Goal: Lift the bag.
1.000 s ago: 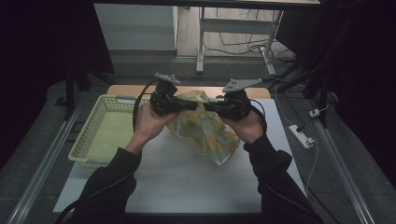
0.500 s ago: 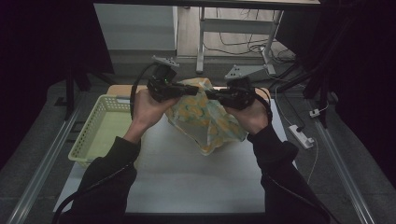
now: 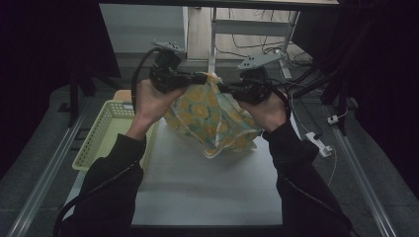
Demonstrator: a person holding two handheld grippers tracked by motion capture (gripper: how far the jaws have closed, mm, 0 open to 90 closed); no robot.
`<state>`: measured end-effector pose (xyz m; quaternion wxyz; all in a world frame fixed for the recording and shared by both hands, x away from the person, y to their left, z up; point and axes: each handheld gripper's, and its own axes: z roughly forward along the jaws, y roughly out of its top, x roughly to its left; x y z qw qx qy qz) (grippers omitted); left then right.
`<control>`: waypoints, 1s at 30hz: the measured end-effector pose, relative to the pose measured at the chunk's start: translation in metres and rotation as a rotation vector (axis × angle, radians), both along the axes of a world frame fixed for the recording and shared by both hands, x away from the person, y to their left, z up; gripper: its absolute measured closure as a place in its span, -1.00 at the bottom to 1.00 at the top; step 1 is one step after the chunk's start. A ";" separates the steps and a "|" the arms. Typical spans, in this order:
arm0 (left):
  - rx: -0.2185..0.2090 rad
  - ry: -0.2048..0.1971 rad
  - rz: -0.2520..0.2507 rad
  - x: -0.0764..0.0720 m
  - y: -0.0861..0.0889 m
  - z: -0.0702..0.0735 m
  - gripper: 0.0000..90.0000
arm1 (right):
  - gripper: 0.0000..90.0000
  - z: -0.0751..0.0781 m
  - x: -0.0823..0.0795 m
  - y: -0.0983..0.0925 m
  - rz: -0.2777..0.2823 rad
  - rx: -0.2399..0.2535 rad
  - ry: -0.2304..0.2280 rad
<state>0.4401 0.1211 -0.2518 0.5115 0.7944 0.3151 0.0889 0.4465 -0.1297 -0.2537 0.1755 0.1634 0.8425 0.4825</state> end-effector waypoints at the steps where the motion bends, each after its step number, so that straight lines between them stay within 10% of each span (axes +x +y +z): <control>1: -0.001 -0.004 0.003 0.000 0.000 0.002 0.99 | 1.00 0.002 0.000 0.000 0.000 0.001 -0.002; 9: -0.013 -0.016 0.015 0.004 0.002 0.005 0.99 | 1.00 0.007 0.002 0.001 -0.015 0.000 -0.009; 30: 0.064 0.042 0.014 0.030 -0.011 -0.062 0.98 | 0.99 -0.055 0.026 0.007 -0.033 -0.021 0.114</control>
